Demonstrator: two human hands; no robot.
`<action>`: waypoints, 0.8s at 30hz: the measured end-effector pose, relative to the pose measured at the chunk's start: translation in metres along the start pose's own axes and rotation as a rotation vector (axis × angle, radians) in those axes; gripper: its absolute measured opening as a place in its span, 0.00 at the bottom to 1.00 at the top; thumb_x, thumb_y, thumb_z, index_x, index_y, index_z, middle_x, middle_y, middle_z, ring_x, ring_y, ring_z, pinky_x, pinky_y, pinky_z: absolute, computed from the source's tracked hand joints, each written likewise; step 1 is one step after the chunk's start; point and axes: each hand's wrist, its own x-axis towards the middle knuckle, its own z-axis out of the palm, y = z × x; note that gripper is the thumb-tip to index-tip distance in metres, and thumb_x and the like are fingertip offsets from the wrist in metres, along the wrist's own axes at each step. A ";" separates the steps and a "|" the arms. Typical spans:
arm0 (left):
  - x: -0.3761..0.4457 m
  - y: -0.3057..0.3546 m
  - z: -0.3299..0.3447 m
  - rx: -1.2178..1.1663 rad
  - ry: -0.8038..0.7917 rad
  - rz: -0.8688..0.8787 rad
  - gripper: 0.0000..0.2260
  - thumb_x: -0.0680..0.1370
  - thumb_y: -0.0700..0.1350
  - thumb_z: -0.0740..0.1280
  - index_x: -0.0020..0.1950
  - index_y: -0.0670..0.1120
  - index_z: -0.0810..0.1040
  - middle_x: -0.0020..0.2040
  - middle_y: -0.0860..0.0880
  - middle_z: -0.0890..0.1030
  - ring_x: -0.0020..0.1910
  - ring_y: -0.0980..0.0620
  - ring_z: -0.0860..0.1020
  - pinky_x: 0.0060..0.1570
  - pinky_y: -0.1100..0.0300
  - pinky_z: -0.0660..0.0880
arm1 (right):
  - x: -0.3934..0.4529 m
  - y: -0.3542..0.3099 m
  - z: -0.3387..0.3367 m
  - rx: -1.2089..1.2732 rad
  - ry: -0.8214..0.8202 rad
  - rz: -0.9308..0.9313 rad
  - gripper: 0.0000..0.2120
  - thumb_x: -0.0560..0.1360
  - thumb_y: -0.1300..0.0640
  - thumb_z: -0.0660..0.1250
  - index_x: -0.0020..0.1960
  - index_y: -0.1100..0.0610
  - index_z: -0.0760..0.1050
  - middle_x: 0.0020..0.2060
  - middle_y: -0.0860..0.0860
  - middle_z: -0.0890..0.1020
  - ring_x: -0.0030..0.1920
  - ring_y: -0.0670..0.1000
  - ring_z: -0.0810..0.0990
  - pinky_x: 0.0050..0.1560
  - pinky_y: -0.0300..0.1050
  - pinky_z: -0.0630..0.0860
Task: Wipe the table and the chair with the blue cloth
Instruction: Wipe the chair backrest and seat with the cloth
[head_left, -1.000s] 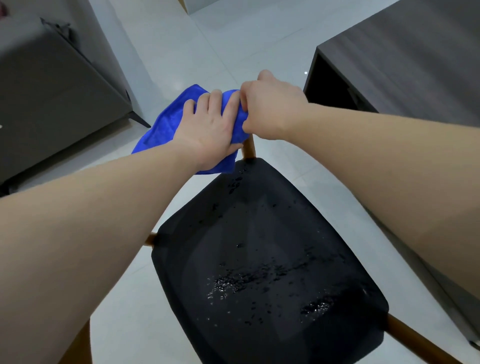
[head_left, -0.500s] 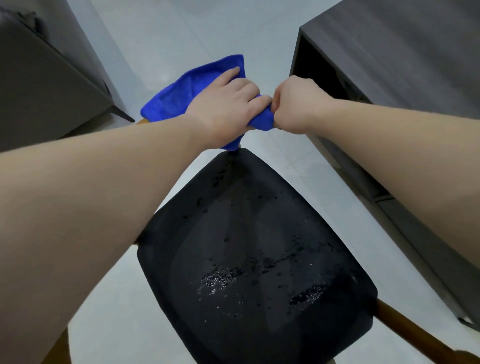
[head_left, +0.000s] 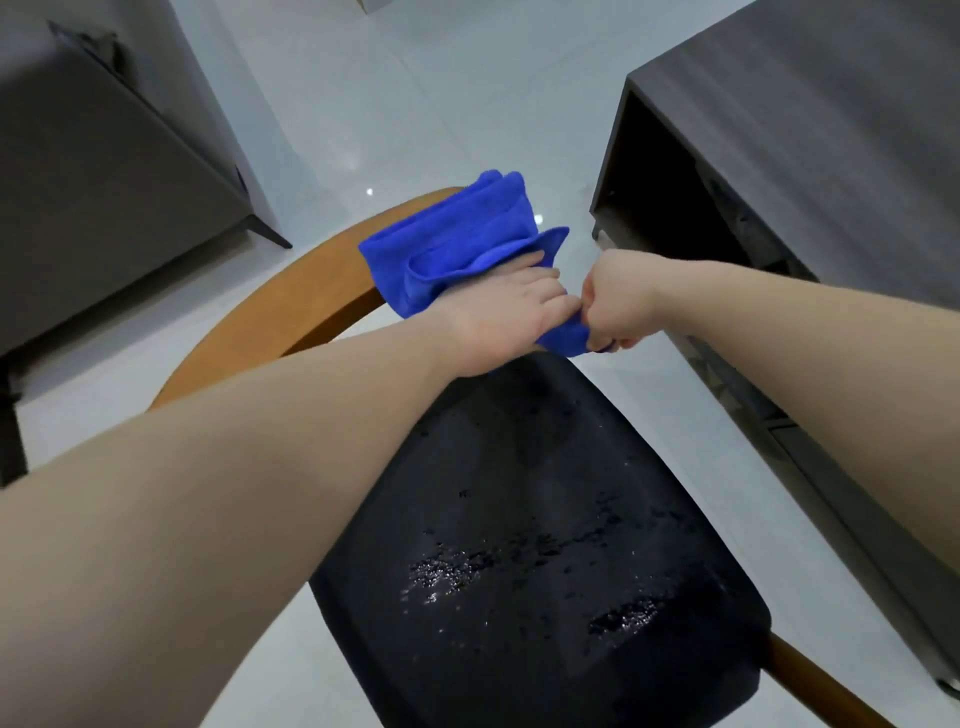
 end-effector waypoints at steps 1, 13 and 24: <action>-0.001 0.000 0.005 -0.027 0.006 -0.015 0.09 0.78 0.43 0.65 0.58 0.47 0.77 0.47 0.50 0.80 0.48 0.48 0.74 0.58 0.58 0.64 | 0.001 0.001 0.004 -0.023 0.004 0.002 0.04 0.73 0.63 0.69 0.39 0.61 0.77 0.33 0.54 0.81 0.31 0.50 0.80 0.33 0.39 0.77; -0.033 0.022 0.048 -0.297 -0.290 -0.530 0.28 0.79 0.59 0.63 0.77 0.52 0.63 0.69 0.48 0.70 0.66 0.46 0.69 0.65 0.51 0.68 | 0.024 0.011 0.050 -0.163 0.039 0.006 0.10 0.72 0.65 0.64 0.33 0.60 0.69 0.29 0.54 0.74 0.27 0.51 0.70 0.26 0.40 0.62; -0.034 0.030 0.062 -0.410 -0.565 -0.885 0.32 0.79 0.66 0.55 0.79 0.57 0.50 0.78 0.43 0.53 0.76 0.42 0.56 0.70 0.38 0.60 | 0.043 0.016 0.084 -0.243 0.271 -0.073 0.29 0.70 0.51 0.65 0.70 0.50 0.62 0.71 0.54 0.60 0.70 0.57 0.62 0.63 0.54 0.68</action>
